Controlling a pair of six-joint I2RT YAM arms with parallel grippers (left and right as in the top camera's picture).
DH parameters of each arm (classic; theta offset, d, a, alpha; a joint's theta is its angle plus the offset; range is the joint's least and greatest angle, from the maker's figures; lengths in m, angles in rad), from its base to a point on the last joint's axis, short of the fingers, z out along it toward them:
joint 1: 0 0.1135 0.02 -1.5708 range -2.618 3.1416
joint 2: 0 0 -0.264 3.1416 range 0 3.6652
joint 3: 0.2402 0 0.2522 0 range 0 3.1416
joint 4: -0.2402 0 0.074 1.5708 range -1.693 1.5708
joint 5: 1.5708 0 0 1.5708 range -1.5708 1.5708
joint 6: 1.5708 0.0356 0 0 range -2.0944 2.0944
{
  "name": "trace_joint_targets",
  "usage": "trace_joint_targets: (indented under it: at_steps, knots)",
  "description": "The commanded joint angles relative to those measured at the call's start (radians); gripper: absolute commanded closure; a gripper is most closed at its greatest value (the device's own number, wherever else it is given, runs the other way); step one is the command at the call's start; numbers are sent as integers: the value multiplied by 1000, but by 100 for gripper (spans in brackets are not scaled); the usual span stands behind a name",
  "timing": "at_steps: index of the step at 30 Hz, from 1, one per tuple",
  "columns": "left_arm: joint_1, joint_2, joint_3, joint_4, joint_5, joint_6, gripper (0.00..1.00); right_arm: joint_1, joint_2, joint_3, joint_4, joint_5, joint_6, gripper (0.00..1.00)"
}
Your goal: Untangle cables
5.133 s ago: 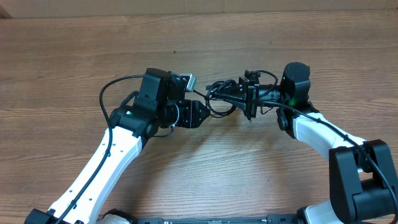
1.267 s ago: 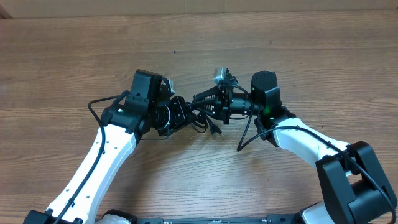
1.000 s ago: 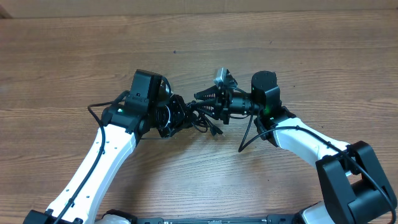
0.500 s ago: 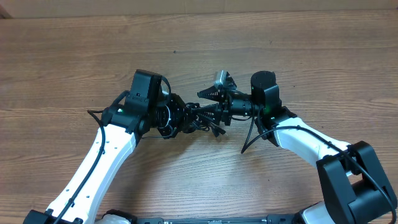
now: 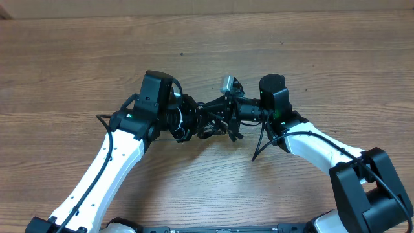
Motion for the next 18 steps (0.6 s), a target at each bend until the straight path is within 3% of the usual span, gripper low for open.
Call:
trace_joint_targets:
  at_steps: [1,6,11,18]
  knots:
    - [-6,-4,14,8,25,-9,96,10,-18,9,-8,-5,-7,96]
    - [-6,-4,14,-5,-26,-9,96,-1,-19,9,-9,-5,39,96]
    - [-4,-4,14,-77,-241,-10,96,-53,-19,9,-11,-21,224,96]
    - [-4,-4,14,-158,-463,-11,96,-160,-19,9,-11,-262,301,96]
